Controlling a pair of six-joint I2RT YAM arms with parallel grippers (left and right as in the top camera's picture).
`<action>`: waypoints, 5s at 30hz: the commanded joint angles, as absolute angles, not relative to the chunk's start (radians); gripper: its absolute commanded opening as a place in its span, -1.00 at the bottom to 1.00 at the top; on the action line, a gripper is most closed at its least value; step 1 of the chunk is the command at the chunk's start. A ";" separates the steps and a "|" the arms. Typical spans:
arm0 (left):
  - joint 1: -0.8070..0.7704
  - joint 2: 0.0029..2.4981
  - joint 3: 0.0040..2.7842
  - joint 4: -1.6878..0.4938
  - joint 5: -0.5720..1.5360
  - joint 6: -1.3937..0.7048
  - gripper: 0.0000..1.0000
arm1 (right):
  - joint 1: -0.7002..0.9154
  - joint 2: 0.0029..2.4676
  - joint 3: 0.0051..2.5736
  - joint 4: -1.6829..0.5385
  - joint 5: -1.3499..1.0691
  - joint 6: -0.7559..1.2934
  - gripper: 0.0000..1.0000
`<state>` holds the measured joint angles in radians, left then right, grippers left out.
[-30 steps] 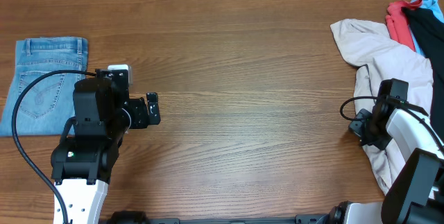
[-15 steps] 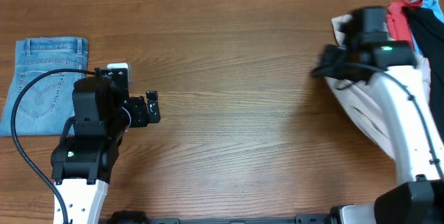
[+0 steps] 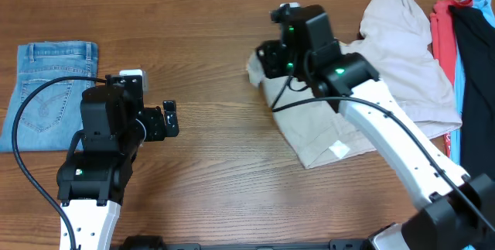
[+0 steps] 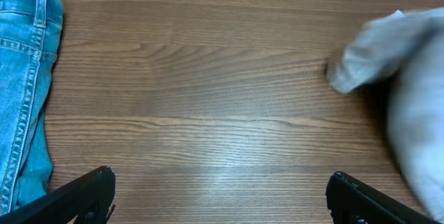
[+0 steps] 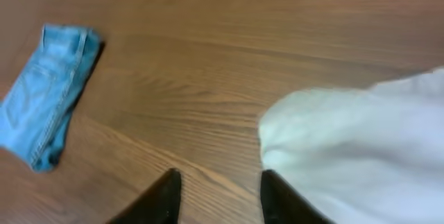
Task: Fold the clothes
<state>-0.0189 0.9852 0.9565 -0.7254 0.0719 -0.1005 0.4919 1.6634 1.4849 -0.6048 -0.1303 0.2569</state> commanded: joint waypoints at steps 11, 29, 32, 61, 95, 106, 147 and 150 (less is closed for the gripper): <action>-0.037 1.053 0.984 -0.721 0.309 -0.121 1.00 | 0.265 1.568 1.514 -0.886 0.096 0.267 0.47; -0.594 1.587 0.984 -0.399 0.361 -0.598 1.00 | -0.161 1.526 1.512 -1.162 0.085 0.315 0.61; -0.661 1.672 0.984 -0.324 0.366 -0.705 1.00 | -0.176 1.526 1.512 -1.169 0.085 0.315 0.62; -0.628 1.784 0.984 -0.286 0.262 -0.804 -0.92 | -0.181 1.526 1.512 -1.188 0.086 0.307 0.61; -0.260 1.545 0.941 -0.810 0.521 -0.754 1.00 | -0.181 1.581 1.482 -1.172 0.028 0.281 0.74; -0.557 1.547 0.831 -0.630 0.392 -1.084 0.94 | -0.181 1.581 1.481 -1.173 0.028 0.281 0.75; -0.282 1.298 0.838 -0.785 0.362 -0.785 -0.92 | -0.168 1.629 1.432 -1.164 -0.207 0.114 0.58; -0.209 1.196 0.848 -0.786 0.327 -0.743 -0.92 | -0.145 1.668 1.378 -1.135 -0.242 0.076 0.58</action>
<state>-0.2596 1.2751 0.8368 -0.7860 0.3683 -0.8482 -0.1677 1.6222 1.4277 -1.1519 -0.1604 0.1478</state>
